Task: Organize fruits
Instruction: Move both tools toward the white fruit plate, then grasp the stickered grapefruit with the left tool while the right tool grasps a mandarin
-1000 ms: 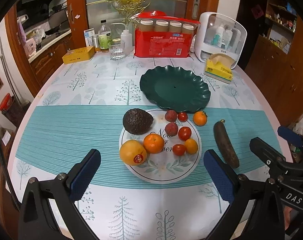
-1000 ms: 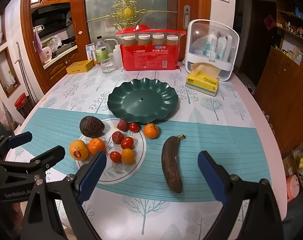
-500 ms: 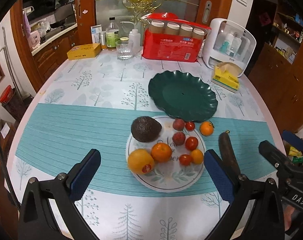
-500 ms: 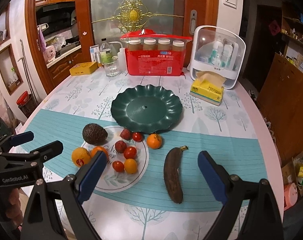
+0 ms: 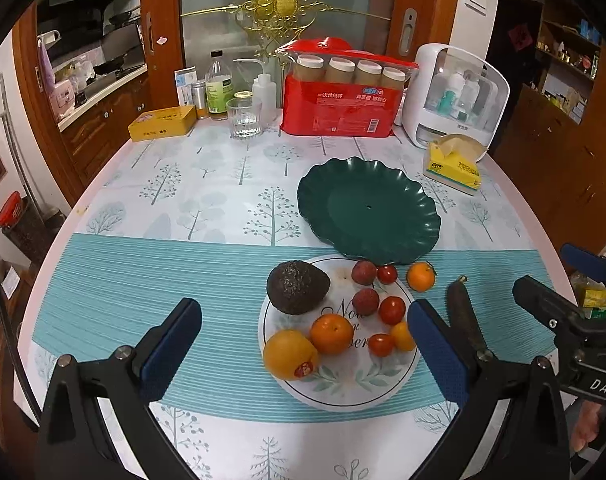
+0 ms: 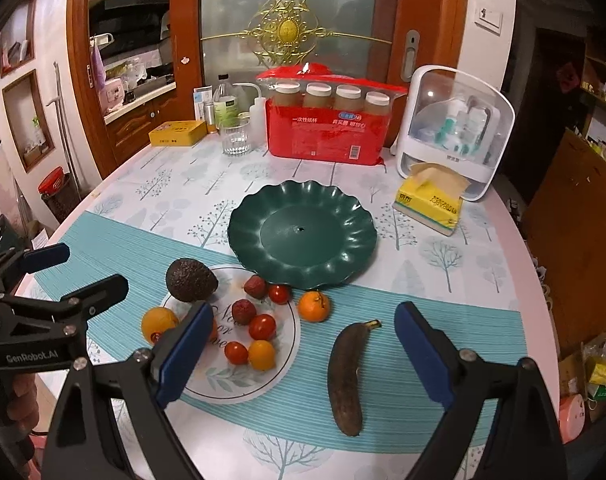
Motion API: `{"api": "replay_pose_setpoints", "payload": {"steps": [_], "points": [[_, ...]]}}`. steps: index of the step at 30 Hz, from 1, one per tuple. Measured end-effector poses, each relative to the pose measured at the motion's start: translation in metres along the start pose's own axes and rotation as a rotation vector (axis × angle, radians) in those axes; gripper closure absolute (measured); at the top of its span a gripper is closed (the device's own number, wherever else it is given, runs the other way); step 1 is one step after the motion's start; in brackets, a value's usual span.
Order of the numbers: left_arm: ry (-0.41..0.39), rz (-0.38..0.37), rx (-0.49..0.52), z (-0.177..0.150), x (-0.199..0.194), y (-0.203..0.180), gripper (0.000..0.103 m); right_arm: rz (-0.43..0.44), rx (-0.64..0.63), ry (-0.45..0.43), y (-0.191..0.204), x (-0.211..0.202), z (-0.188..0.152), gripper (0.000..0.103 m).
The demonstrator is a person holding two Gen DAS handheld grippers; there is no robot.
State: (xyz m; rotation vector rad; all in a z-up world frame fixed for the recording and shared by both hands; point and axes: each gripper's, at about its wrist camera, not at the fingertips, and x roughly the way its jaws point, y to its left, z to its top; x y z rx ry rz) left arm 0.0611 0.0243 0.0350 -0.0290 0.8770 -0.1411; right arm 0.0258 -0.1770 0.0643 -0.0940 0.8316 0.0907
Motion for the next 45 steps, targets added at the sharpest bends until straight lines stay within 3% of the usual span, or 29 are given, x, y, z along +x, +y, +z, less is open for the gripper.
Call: {"api": "replay_pose_setpoints", "payload": {"steps": [7, 17, 25, 30, 37, 40, 45], "points": [[0.035, 0.037, -0.002, -0.001, 0.026, 0.004, 0.001, 0.008, 0.043, 0.03, -0.008, 0.018, -0.003, 0.011], [0.15, 0.075, -0.019, -0.017, 0.081, 0.028, 0.001, 0.05, 0.022, 0.116, 0.001, 0.061, -0.016, 0.014], [0.245, 0.057, -0.045, -0.044, 0.113, 0.043, 0.003, 0.122, -0.064, 0.224, 0.025, 0.111, -0.037, 0.039], [0.265, 0.009, -0.048, -0.054, 0.12, 0.045, 0.003, 0.154, -0.091, 0.263, 0.034, 0.13, -0.05, 0.044], [0.309, -0.027, -0.024, -0.06, 0.135, 0.032, 0.013, 0.223, -0.078, 0.272, 0.024, 0.135, -0.067, 0.045], [0.331, -0.039, -0.038, -0.064, 0.143, 0.031, 0.022, 0.24, -0.079, 0.278, 0.02, 0.137, -0.07, 0.056], [0.316, -0.061, -0.047, -0.064, 0.143, 0.03, 0.035, 0.241, -0.103, 0.278, 0.022, 0.14, -0.071, 0.063]]}}
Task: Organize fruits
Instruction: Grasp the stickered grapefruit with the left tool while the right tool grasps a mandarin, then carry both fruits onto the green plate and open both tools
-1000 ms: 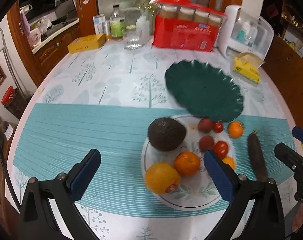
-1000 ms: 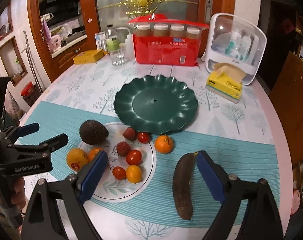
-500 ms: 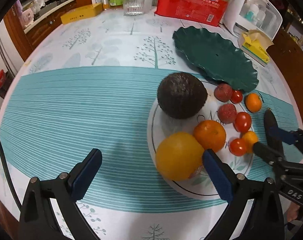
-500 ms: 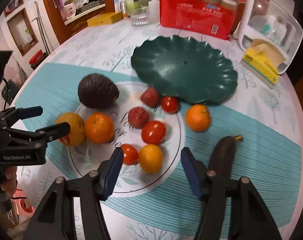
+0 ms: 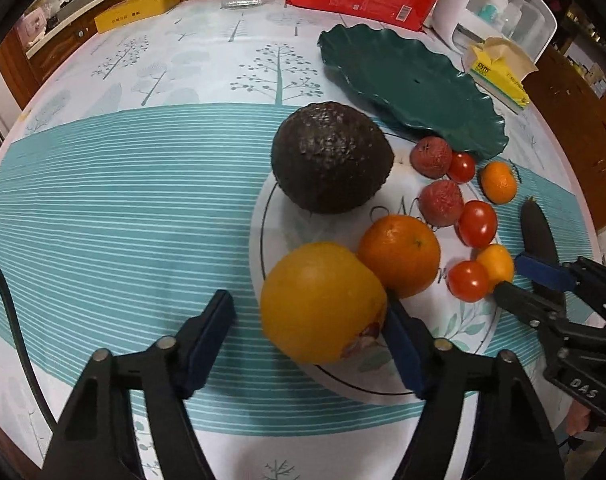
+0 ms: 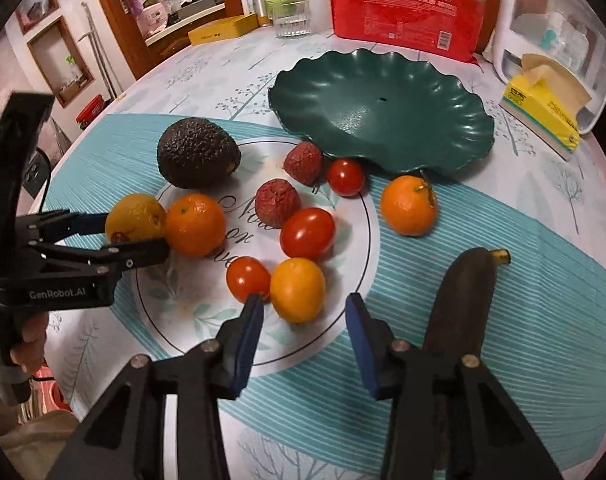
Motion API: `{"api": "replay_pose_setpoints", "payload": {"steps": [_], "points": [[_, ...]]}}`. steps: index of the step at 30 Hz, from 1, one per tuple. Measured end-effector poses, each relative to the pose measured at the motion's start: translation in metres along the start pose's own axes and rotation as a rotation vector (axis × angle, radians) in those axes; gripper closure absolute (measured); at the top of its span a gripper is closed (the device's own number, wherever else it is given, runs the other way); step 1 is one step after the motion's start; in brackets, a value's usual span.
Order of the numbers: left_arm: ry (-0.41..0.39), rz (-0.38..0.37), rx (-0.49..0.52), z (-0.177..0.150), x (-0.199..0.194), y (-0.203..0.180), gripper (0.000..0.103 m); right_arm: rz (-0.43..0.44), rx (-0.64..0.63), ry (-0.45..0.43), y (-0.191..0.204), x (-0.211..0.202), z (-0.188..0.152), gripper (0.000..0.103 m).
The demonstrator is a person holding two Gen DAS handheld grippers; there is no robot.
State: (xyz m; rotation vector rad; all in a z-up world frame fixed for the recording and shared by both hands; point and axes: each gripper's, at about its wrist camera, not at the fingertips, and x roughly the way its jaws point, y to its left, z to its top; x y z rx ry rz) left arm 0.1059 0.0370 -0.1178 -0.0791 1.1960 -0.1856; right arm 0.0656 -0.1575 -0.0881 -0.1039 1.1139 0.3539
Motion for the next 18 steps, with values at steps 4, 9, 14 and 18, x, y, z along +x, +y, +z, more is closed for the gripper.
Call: {"api": "replay_pose_setpoints", "payload": {"steps": [4, 9, 14, 18], "points": [[-0.013, -0.019, 0.007, 0.0, -0.002, -0.004, 0.049, 0.001, -0.019, 0.013, 0.004, 0.009, 0.003, 0.064], [-0.028, 0.009, 0.02, -0.004, -0.005, -0.006, 0.051, 0.02, -0.03, 0.031, 0.004, 0.018, 0.002, 0.073], [-0.045, 0.035, 0.019, -0.007, -0.016, -0.004, 0.053, 0.023, -0.031, 0.007, 0.005, 0.011, -0.003, 0.074], [-0.083, 0.034, 0.042, -0.006, -0.043, -0.01, 0.053, 0.007, -0.016, -0.042, 0.007, -0.012, -0.001, 0.074]]}}
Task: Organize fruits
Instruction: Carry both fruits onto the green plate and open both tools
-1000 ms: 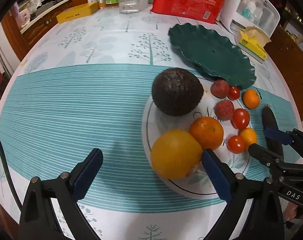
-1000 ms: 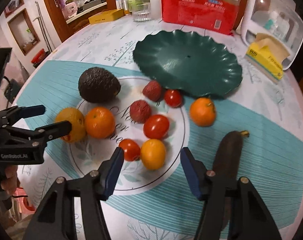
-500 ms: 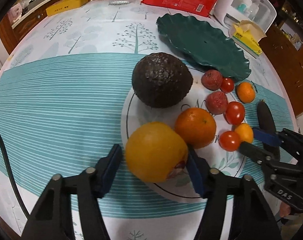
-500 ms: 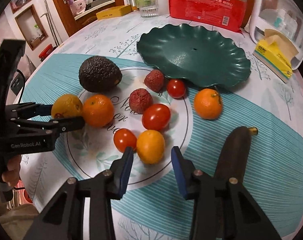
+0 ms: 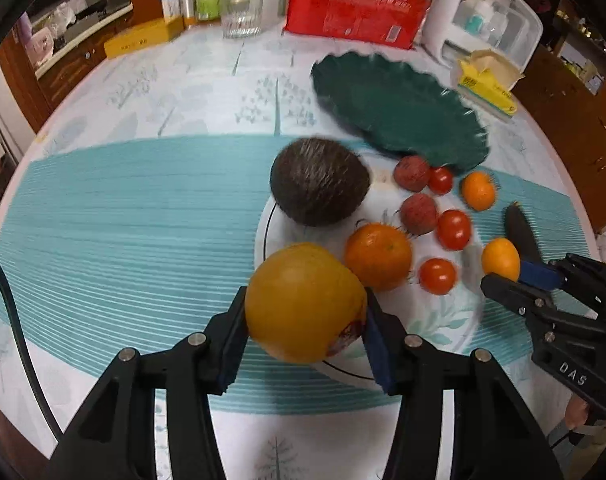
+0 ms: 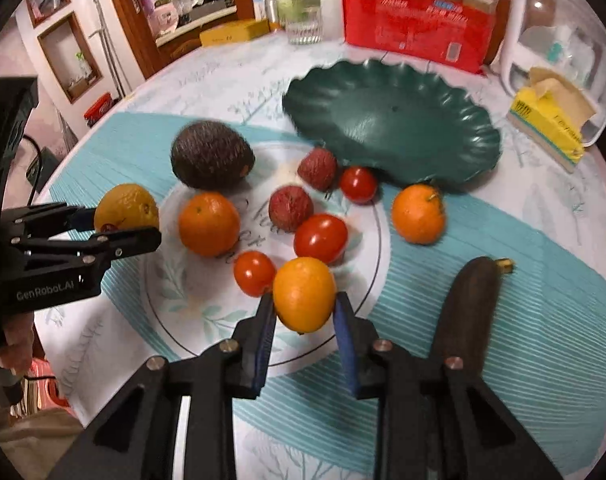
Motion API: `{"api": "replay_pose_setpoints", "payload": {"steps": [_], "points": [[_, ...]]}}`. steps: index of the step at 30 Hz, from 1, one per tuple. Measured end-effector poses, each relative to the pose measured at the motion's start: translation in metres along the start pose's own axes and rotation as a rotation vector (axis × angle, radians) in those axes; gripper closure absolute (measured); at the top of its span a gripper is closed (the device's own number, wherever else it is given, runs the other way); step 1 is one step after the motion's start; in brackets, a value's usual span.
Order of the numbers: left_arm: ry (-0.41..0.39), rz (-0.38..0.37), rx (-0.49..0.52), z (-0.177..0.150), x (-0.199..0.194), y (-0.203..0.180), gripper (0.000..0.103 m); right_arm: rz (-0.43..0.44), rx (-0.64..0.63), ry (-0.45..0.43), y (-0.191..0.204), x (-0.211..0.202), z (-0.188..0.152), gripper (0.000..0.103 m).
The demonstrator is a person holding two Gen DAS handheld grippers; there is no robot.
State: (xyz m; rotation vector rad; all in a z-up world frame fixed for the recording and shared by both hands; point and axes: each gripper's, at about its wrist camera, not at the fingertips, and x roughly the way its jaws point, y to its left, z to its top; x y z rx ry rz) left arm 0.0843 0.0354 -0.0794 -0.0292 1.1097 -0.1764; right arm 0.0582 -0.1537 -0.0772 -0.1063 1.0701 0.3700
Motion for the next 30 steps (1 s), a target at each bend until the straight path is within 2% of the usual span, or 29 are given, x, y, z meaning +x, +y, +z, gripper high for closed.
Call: {"api": "replay_pose_setpoints", "payload": {"steps": [4, 11, 14, 16, 19, 22, 25, 30], "points": [[-0.061, -0.009, 0.053, 0.02, -0.034, -0.012, 0.053, -0.025, 0.022, -0.055, -0.001, -0.038, 0.017, 0.074], [-0.146, -0.044, 0.12, 0.087, -0.085, -0.04, 0.053, -0.086, 0.066, -0.201, -0.025, -0.121, 0.078, 0.074], [-0.189, -0.004, 0.144, 0.119, -0.089, -0.052, 0.053, -0.135, 0.075, -0.269, -0.036, -0.149, 0.111, 0.074], [-0.184, -0.003, 0.136, 0.141, -0.079, -0.056, 0.053, -0.152, 0.09, -0.284, -0.047, -0.154, 0.132, 0.074], [-0.155, -0.006, 0.11, 0.17, -0.045, -0.059, 0.053, -0.166, 0.117, -0.249, -0.064, -0.129, 0.156, 0.074], [-0.115, 0.011, 0.085, 0.19, 0.001, -0.06, 0.053, -0.152, 0.136, -0.165, -0.081, -0.074, 0.164, 0.074], [-0.056, 0.026, 0.088, 0.199, 0.047, -0.064, 0.053, -0.131, 0.169, -0.067, -0.094, -0.014, 0.157, 0.074], [0.029, 0.054, 0.118, 0.197, 0.105, -0.07, 0.053, -0.085, 0.219, 0.06, -0.109, 0.059, 0.14, 0.074]]}}
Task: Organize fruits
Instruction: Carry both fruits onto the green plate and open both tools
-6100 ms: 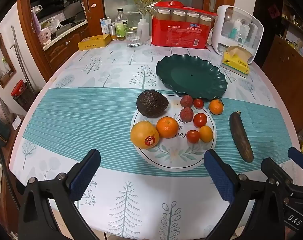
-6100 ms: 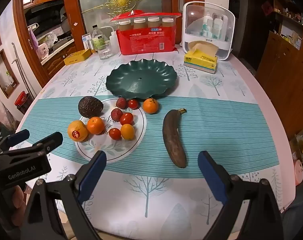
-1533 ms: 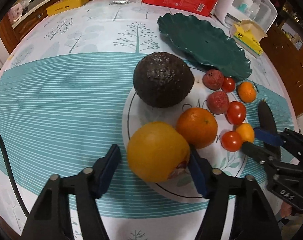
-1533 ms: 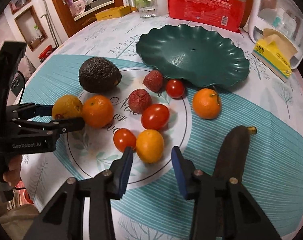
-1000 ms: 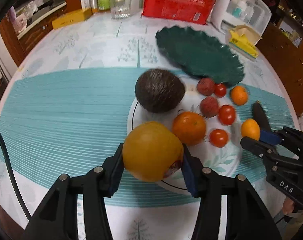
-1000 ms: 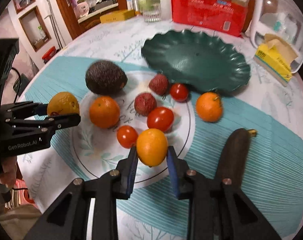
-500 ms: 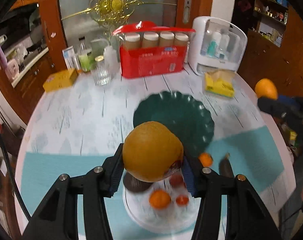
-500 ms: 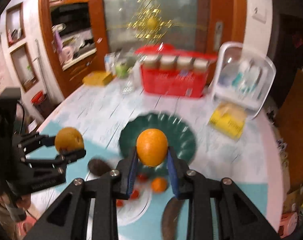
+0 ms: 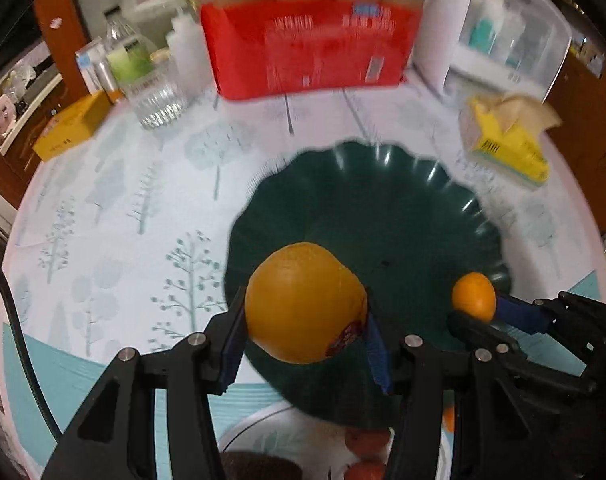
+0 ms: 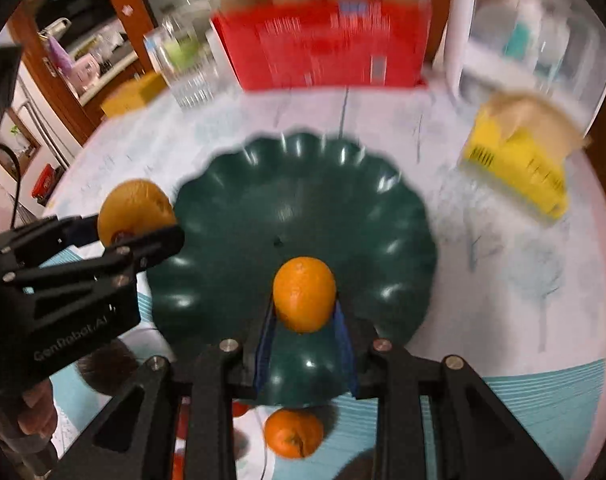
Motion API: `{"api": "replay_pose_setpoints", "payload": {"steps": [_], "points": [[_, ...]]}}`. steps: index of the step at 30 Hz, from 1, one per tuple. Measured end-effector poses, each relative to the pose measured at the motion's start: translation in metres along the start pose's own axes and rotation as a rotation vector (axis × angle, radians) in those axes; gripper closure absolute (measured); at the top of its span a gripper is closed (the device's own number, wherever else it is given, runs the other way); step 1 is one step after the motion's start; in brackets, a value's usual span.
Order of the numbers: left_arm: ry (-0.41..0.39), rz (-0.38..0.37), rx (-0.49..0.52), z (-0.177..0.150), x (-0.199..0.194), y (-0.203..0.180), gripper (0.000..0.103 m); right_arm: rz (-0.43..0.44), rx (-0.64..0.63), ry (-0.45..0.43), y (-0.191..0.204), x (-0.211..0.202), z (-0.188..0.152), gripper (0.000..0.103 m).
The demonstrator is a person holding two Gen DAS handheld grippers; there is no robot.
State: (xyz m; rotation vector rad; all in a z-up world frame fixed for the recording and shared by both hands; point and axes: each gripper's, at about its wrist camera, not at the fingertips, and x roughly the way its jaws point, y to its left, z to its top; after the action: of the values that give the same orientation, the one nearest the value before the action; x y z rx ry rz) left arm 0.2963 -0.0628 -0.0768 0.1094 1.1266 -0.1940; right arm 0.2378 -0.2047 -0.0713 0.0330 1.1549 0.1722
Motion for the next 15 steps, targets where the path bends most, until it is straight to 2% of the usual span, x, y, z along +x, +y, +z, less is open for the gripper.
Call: {"api": "replay_pose_setpoints", "payload": {"steps": [3, 6, 7, 8, 10, 11, 15], "points": [[0.037, -0.007, 0.012, -0.004, 0.018, -0.005, 0.052, 0.0, 0.004, 0.047, -0.003, 0.023, -0.006, 0.073], [0.074, 0.011, 0.027, -0.007, 0.03, -0.01, 0.051, 0.011, 0.026, 0.064, -0.007, 0.029, -0.011, 0.072], [0.08, 0.02, 0.032, -0.008, 0.031, -0.011, 0.047, 0.017, 0.036, 0.062, -0.009, 0.029, -0.011, 0.071], [0.079, 0.033, 0.039, -0.009, 0.031, -0.012, 0.038, 0.029, 0.042, 0.061, -0.01, 0.029, -0.011, 0.069], [0.061, 0.056, 0.043, -0.008, 0.026, -0.012, 0.026, 0.054, 0.055, 0.063, -0.013, 0.028, -0.012, 0.059], [0.05, 0.066, 0.043, -0.008, 0.022, -0.011, 0.021, 0.057, 0.061, 0.059, -0.014, 0.025, -0.012, 0.057], [0.016, 0.038, 0.004, -0.005, 0.005, 0.0, 0.017, 0.067, 0.076, 0.04, -0.018, 0.013, -0.01, 0.053]]}}
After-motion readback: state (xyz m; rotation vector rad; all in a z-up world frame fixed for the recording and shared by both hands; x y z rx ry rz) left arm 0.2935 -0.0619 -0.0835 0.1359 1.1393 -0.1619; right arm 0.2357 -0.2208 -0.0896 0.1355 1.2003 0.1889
